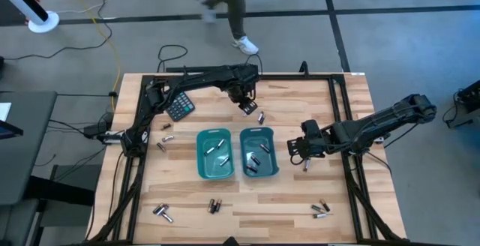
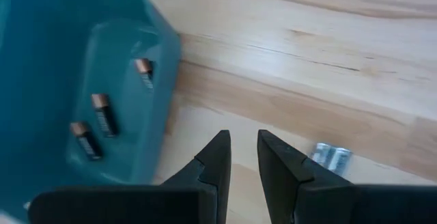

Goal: Sort batteries
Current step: Put the black battery into the blue bin

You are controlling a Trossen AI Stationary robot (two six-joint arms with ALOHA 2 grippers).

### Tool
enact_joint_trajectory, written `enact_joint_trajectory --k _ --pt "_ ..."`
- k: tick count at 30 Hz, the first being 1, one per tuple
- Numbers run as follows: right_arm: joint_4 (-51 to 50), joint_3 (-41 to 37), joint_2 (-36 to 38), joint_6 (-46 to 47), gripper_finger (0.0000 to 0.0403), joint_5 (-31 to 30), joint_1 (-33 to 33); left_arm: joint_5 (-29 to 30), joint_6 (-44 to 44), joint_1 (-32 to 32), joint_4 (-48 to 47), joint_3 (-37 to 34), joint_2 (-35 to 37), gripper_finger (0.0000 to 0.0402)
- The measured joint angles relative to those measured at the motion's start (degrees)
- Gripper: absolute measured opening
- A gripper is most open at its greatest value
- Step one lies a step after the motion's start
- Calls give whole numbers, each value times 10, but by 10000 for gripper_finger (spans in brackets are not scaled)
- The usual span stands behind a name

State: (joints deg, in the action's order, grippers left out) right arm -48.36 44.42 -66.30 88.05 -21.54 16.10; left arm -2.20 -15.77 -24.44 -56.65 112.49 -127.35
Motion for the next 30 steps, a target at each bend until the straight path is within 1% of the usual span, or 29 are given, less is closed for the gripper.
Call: enact_joint_trajectory --k 2,5,7,11,15,18,23,30 --pt "-22 0 1 -1 92 0 0 0 -20 7 -3 0 0 141" --pt "-60 0 17 -29 92 3 -5 0 -54 23 4 0 0 141" --pt "-80 0 41 -44 92 6 -9 5 -78 36 15 0 0 141" --pt "-99 0 104 -85 92 6 -15 35 -126 57 43 0 -1 141" --pt "-99 0 160 -138 92 3 -16 54 -178 56 67 0 -2 141" --pt "-105 0 186 -168 92 3 -16 56 -210 49 68 0 -2 141" --pt "-130 0 202 -198 92 3 -15 82 -235 48 69 -1 -2 141" --pt "-134 0 203 -262 92 7 -12 87 -271 43 59 -8 -2 141"
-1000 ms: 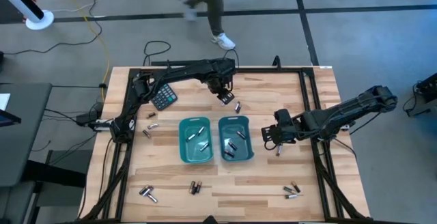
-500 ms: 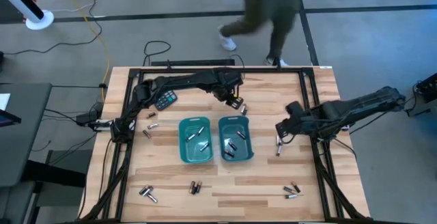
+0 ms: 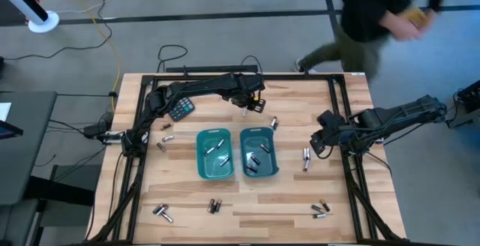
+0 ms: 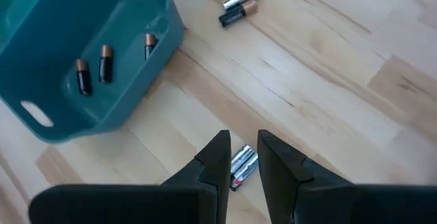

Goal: Sort batteries
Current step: Put the black battery into the blue bin

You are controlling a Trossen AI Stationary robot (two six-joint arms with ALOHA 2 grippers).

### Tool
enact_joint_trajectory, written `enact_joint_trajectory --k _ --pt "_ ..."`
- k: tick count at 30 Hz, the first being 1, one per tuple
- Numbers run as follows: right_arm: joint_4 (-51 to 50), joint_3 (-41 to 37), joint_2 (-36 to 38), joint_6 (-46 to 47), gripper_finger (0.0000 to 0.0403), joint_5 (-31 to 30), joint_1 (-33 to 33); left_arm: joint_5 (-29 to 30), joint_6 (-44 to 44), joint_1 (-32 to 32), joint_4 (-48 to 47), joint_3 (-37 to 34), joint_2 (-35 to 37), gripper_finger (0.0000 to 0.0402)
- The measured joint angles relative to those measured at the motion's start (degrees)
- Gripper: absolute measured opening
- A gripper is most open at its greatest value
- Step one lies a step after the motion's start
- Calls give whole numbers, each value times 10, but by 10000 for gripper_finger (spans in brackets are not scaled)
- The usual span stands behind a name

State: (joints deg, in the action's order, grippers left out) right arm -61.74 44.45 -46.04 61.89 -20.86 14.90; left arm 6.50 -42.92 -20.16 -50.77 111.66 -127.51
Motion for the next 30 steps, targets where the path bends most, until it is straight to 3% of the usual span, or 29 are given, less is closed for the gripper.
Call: enact_joint_trajectory --k 9,14,19,24,30 --pt "45 0 -4 -92 92 34 -48 7 56 13 -161 75 10 141" --pt "80 0 -41 -126 92 84 -126 26 116 39 -155 91 58 141" --pt "83 0 -89 -128 92 91 -186 60 154 56 -171 71 112 141" --pt "107 0 -145 -84 92 92 -226 109 172 64 -172 -20 186 141" --pt "131 0 -210 -47 92 92 -251 115 169 43 -73 -239 320 141"
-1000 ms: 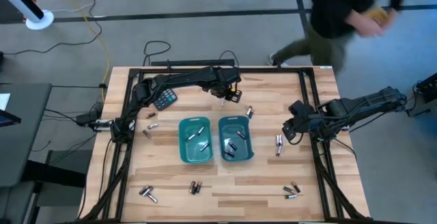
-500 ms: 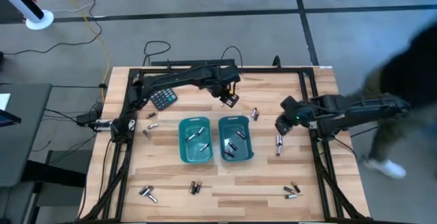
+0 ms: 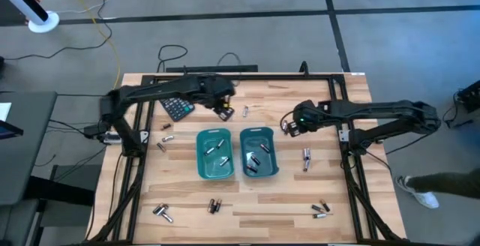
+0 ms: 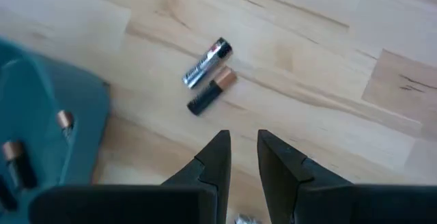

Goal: Sort batteries
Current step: Put the black battery into the blue bin

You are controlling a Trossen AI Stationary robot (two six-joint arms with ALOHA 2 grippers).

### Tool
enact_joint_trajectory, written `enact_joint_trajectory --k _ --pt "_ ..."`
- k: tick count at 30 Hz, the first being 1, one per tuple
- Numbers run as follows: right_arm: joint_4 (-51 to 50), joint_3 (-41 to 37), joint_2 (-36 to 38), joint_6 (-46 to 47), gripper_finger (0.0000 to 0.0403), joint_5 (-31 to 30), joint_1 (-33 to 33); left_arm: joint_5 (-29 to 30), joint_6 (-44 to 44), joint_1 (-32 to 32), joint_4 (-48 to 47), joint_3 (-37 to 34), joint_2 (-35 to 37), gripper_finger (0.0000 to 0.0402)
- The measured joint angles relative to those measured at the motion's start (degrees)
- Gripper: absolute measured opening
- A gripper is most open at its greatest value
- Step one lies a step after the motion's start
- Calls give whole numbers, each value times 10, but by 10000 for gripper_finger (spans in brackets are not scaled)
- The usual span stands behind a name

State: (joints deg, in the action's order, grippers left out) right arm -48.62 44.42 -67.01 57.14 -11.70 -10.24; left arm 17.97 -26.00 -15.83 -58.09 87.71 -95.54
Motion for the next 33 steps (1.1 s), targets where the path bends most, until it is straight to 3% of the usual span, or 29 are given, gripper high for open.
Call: enact_joint_trajectory --k 6,12,20,33 --pt "55 0 -47 53 102 2 1 -68 -2 -34 134 -205 138 141" --pt "73 0 -84 106 143 3 1 -95 19 -69 178 -312 226 141" --pt "62 0 -147 184 193 10 0 -140 104 -120 192 -333 251 141" --pt "62 4 -265 230 180 13 0 -227 180 -187 203 -333 251 141"
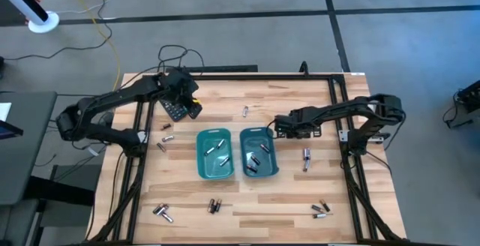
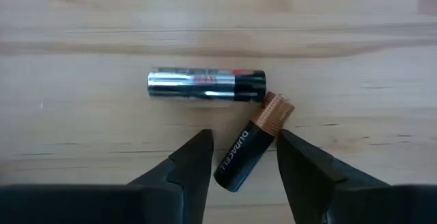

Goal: Sort batteries
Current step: Put the black battery into the blue bin

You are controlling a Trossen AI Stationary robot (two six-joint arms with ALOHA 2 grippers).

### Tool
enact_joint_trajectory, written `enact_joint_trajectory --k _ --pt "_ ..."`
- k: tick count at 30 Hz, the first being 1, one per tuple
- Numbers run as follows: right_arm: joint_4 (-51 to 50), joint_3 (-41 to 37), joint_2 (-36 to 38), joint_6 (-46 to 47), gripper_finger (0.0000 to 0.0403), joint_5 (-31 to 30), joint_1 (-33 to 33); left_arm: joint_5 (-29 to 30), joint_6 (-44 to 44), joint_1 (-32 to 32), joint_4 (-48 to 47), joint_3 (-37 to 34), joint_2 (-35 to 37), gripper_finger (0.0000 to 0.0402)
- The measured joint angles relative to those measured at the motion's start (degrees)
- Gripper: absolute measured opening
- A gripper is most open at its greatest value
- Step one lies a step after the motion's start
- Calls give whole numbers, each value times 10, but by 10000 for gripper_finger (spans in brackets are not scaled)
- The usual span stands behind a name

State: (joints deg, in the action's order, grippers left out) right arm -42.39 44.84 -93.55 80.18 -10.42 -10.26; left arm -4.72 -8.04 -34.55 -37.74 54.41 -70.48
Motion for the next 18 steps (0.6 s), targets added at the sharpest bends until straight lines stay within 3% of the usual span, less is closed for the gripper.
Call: enact_joint_trajectory --k 4,13,18 --pt "1 0 -5 4 149 0 0 -10 3 -6 -1 0 0 141" --pt "-20 3 1 4 26 0 0 -10 20 -6 -1 0 0 141" --pt "-106 12 49 7 15 3 3 -10 39 -6 -2 0 0 141"
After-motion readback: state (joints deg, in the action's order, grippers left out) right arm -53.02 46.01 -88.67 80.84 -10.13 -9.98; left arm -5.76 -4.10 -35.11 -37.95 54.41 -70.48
